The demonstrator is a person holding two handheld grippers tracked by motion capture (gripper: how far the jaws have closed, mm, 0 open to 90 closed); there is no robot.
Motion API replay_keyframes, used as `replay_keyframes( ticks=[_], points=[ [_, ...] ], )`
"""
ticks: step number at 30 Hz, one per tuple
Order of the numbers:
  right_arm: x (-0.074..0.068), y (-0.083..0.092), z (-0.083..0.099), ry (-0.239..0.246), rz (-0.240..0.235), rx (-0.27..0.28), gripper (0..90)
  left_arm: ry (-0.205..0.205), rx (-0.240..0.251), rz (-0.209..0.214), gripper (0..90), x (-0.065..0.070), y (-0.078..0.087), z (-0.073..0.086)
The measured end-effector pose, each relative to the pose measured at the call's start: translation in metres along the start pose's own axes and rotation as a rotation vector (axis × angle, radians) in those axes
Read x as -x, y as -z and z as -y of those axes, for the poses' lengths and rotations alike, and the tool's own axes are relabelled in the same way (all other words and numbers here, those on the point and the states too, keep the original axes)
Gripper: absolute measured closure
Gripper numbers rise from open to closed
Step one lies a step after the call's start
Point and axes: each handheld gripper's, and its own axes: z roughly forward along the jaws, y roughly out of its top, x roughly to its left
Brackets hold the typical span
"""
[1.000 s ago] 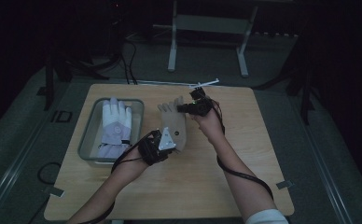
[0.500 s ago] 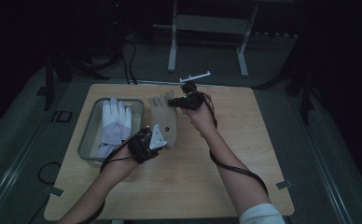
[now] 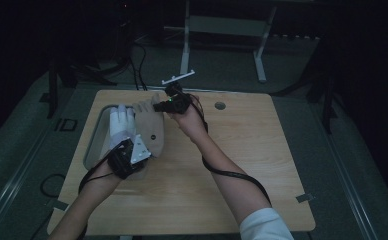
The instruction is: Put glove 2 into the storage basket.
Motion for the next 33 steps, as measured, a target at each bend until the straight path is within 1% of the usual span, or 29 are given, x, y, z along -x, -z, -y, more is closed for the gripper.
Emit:
replay_keyframes(
  ticks=[1,3,6,9,11,12,14,16,18,19,21,23,25,26,27,30,31,33],
  points=[
    [-0.004,-0.004,-0.003,0.005,-0.008,-0.003,82.9,0.007,-0.002,-0.009,81.8,-0.002,0.003,0.003],
    [-0.012,-0.011,-0.009,0.016,-0.019,-0.003,82.9,0.027,0.001,-0.002,81.8,-0.006,0.009,0.01],
    [-0.022,-0.021,-0.014,0.031,-0.036,-0.007,82.9,0.029,-0.019,-0.026,81.8,-0.01,0.015,0.02],
    [-0.031,-0.032,-0.019,0.04,-0.051,-0.017,82.8,0.046,-0.027,-0.042,81.8,-0.014,0.021,0.029],
    [-0.036,-0.04,-0.022,0.05,-0.05,-0.024,82.8,0.062,-0.026,-0.045,81.8,-0.017,0.024,0.035],
    [-0.038,-0.044,-0.024,0.053,-0.056,-0.028,82.9,0.062,-0.026,-0.058,81.8,-0.018,0.026,0.038],
    [-0.042,-0.051,-0.026,0.055,-0.055,-0.028,82.8,0.072,-0.028,-0.065,81.8,-0.021,0.028,0.044],
    [-0.044,-0.057,-0.027,0.055,-0.061,-0.029,82.8,0.086,-0.021,-0.084,81.7,-0.024,0.03,0.05],
    [-0.044,-0.063,-0.028,0.048,-0.068,-0.036,82.8,0.109,-0.015,-0.087,81.8,-0.027,0.03,0.057],
    [-0.043,-0.067,-0.027,0.04,-0.071,-0.039,82.8,0.117,-0.019,-0.086,81.7,-0.028,0.029,0.059],
    [-0.042,-0.076,-0.025,0.042,-0.066,-0.052,82.8,0.134,-0.03,-0.073,81.8,-0.03,0.023,0.064],
    [-0.041,-0.085,-0.021,0.044,-0.051,-0.075,82.8,0.134,-0.052,-0.065,81.7,-0.03,0.015,0.068],
    [-0.037,-0.095,-0.016,0.025,-0.052,-0.09,82.8,0.15,-0.066,-0.046,81.7,-0.03,0.007,0.072],
    [-0.035,-0.098,-0.015,0.02,-0.049,-0.099,82.7,0.152,-0.075,-0.045,81.7,-0.03,0.003,0.073],
    [-0.034,-0.102,-0.013,0.018,-0.045,-0.104,82.7,0.156,-0.082,-0.036,81.7,-0.029,0.0,0.074],
    [-0.034,-0.114,-0.006,0.035,-0.01,-0.139,82.7,0.174,-0.094,-0.023,81.6,-0.029,-0.007,0.079],
    [-0.034,-0.118,-0.004,0.035,-0.006,-0.147,82.7,0.18,-0.092,-0.023,81.6,-0.029,-0.008,0.08],
    [-0.032,-0.123,0.0,0.026,0.001,-0.165,82.7,0.185,-0.102,-0.02,81.6,-0.029,-0.01,0.082]
  ],
)
